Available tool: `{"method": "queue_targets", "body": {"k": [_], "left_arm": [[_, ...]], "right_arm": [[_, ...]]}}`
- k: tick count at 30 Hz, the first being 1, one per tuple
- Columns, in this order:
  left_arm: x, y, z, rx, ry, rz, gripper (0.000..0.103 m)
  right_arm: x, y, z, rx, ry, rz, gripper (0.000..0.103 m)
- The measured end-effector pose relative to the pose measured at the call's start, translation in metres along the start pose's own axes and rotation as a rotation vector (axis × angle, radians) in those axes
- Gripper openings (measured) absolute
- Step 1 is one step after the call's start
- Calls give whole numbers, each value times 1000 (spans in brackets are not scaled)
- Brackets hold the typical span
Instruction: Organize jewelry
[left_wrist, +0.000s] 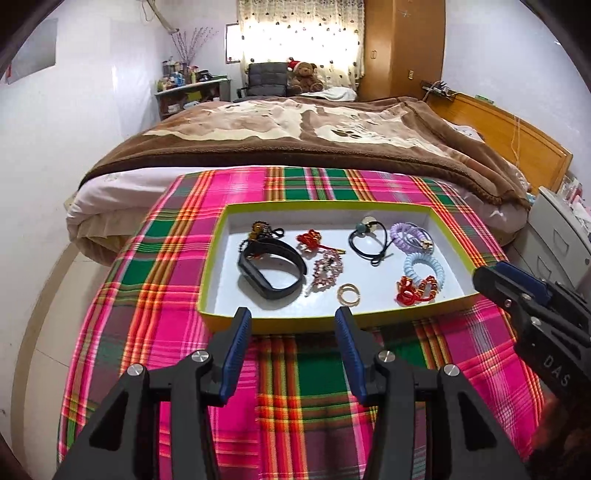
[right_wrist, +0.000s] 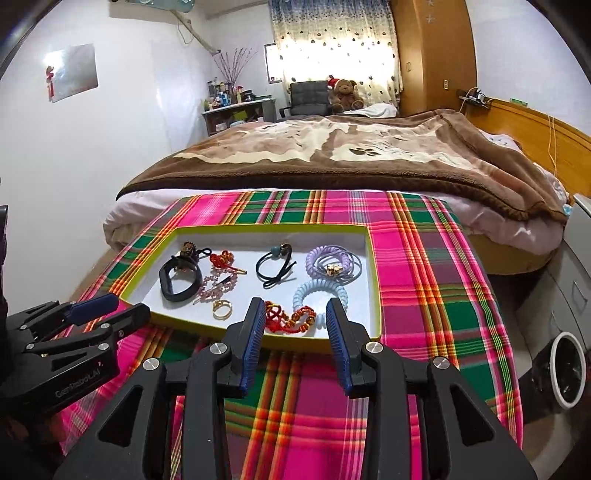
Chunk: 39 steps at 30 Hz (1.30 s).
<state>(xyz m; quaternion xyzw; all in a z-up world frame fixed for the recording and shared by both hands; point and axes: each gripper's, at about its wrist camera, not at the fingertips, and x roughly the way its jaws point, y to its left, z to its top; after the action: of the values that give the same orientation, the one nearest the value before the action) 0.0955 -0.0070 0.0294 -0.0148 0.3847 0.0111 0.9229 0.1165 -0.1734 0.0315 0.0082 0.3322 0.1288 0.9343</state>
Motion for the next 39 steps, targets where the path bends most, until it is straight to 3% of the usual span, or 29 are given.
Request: {"method": "queue_targets", "body": {"k": [5, 8, 39], "left_arm": [[-2, 3, -3, -19, -3, -6, 49], [-4, 2, -5, -12, -14, -4, 49], [-5, 4, -8, -27, 2, -8, 49]], "right_arm": [[-2, 2, -3, 5, 4, -9, 36], [-2, 4, -5, 3, 8, -8, 49], [-6, 10, -11, -1, 9, -4, 49]]}}
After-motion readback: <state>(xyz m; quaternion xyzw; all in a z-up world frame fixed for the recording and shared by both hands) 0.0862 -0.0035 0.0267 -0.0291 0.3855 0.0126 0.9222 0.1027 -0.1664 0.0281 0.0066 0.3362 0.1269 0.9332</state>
